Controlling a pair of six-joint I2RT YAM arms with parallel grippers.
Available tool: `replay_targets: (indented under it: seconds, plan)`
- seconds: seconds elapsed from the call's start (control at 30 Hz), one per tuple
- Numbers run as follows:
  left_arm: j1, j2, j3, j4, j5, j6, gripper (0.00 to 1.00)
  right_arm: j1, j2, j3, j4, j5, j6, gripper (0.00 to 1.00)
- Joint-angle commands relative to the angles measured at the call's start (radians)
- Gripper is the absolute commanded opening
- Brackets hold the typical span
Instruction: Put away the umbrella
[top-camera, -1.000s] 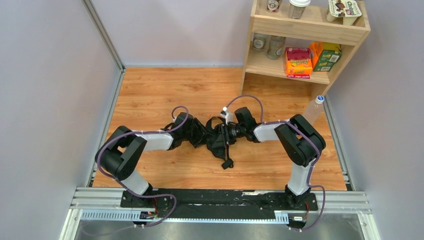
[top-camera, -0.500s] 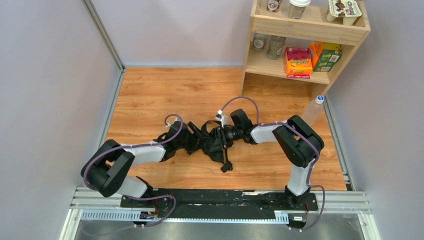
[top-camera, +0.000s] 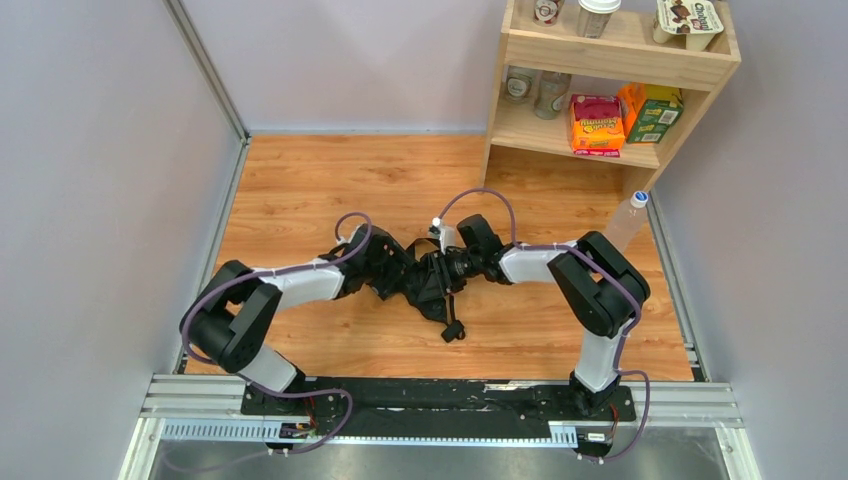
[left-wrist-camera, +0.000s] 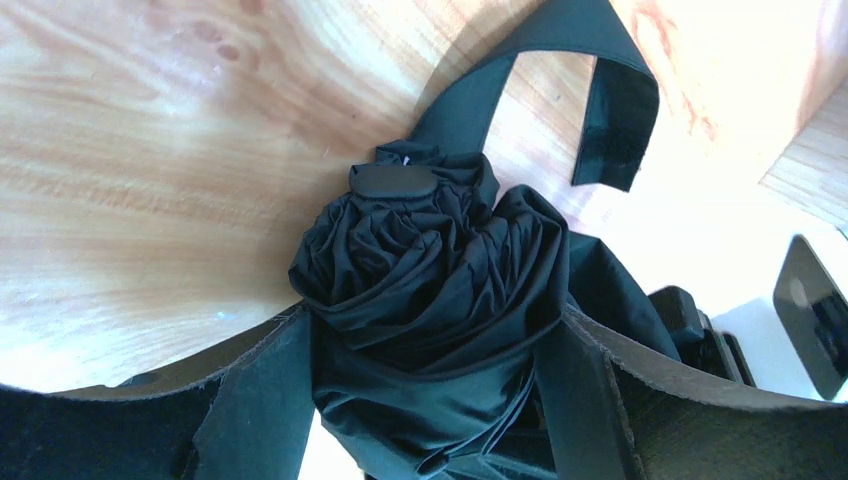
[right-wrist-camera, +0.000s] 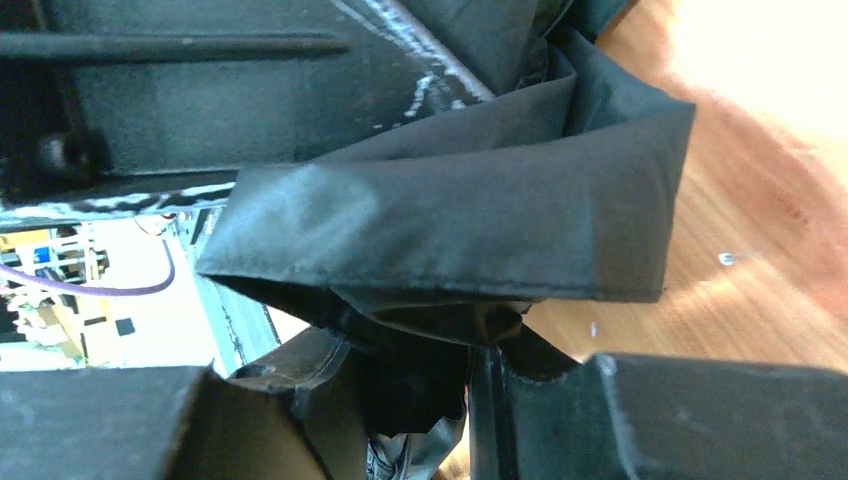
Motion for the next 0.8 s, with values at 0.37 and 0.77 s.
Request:
replay_targets:
  seconds: [0.37,0.77]
  plan:
    - [-0.047,0.391,-0.022,-0.206,-0.079,0.122,0.28,0.053,0.028,0.079,-0.103,-0.040,-0.145,0.00]
    - [-0.047,0.304,0.008,-0.427,-0.028,0.076,0.00,0.125,-0.220,0.108,-0.397,0.537,-0.142,0.87]
